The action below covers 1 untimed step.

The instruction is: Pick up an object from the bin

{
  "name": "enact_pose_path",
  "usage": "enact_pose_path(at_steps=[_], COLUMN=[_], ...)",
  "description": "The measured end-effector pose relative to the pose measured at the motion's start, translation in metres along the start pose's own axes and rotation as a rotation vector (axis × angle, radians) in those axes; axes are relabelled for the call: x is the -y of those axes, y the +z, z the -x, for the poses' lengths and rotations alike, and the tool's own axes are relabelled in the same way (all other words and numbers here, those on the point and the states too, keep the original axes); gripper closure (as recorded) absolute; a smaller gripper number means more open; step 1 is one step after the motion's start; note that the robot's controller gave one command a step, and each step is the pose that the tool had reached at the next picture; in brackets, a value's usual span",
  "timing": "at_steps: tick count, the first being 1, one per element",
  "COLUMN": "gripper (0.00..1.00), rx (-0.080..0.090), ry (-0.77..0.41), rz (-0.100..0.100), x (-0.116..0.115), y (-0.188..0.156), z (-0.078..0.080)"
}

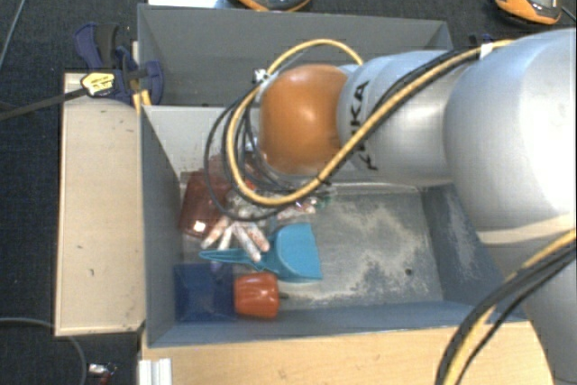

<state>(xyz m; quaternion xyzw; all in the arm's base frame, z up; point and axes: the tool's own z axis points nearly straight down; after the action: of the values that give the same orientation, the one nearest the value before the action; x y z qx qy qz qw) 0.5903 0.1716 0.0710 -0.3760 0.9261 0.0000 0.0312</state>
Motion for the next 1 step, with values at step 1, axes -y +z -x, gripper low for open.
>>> enact_pose_path(at_steps=[1], gripper=[1.0], rx=[0.0], ry=[-0.129], rz=[0.001], x=[-0.002], y=[-0.0002], z=[-0.0047])
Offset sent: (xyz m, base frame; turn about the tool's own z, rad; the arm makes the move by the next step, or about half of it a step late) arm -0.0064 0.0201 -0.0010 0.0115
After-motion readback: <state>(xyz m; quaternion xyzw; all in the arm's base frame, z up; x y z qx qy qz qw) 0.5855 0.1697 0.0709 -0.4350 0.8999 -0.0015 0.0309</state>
